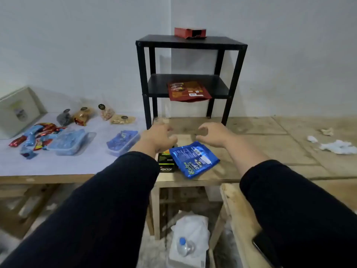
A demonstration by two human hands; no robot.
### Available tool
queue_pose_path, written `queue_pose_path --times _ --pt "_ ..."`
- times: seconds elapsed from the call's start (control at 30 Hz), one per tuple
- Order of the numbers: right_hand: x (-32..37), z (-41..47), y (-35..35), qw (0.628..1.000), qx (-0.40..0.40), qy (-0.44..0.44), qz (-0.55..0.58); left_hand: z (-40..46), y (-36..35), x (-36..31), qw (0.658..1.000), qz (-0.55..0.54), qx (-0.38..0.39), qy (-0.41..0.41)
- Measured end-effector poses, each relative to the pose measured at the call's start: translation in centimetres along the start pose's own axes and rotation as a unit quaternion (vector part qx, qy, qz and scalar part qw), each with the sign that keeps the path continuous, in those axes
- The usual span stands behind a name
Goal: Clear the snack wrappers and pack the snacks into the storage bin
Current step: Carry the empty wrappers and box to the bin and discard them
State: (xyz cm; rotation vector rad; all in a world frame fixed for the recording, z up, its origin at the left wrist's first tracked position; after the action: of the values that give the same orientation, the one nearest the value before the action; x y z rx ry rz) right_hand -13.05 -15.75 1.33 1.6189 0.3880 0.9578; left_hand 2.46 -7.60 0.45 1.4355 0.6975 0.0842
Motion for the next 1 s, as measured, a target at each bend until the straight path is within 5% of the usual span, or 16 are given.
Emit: queue_pose_path --times 0.4,0.5,0.6,0.77,0.93,1.0 --pt "-9.5 0.2 -13.7 0.961 0.05 -0.245 0.121 4.0 -11.9 7.4 0.991 -0.007 0.081 0.107" --pt "-11.4 0.6 -16.5 0.915 -0.003 -0.334 0.225 5.6 -13.2 8.1 0.988 -0.033 0.094 0.115" --pt "-12.6 1.4 -19.8 0.832 -0.086 -0.408 0.367 6.8 -14.3 8.5 0.986 -0.042 0.111 0.116" --pt "-14.3 2.4 -23.3 0.746 -0.191 -0.467 0.436 7.7 -15.0 8.2 0.984 -0.041 0.12 0.123" --pt "-13.0 1.9 -21.7 0.683 -0.236 -0.456 0.519 7.6 -15.0 8.0 0.978 -0.085 0.13 0.142" --pt "-13.4 1.2 -20.7 0.688 -0.25 -0.452 0.51 7.1 -14.6 8.2 0.976 -0.099 0.128 0.144"
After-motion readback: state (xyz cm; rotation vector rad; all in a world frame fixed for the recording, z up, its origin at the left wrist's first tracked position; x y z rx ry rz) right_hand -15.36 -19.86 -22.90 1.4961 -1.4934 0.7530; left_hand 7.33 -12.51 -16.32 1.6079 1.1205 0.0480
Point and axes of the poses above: each hand's wrist, its own z-axis towards the middle knuckle, its own y-axis out of the back of the hand, x = y × z, the point moved 8 cm from there along z, towards the middle knuckle, and after that the axes turned 12 degrees about y, right-handed, at the moved point
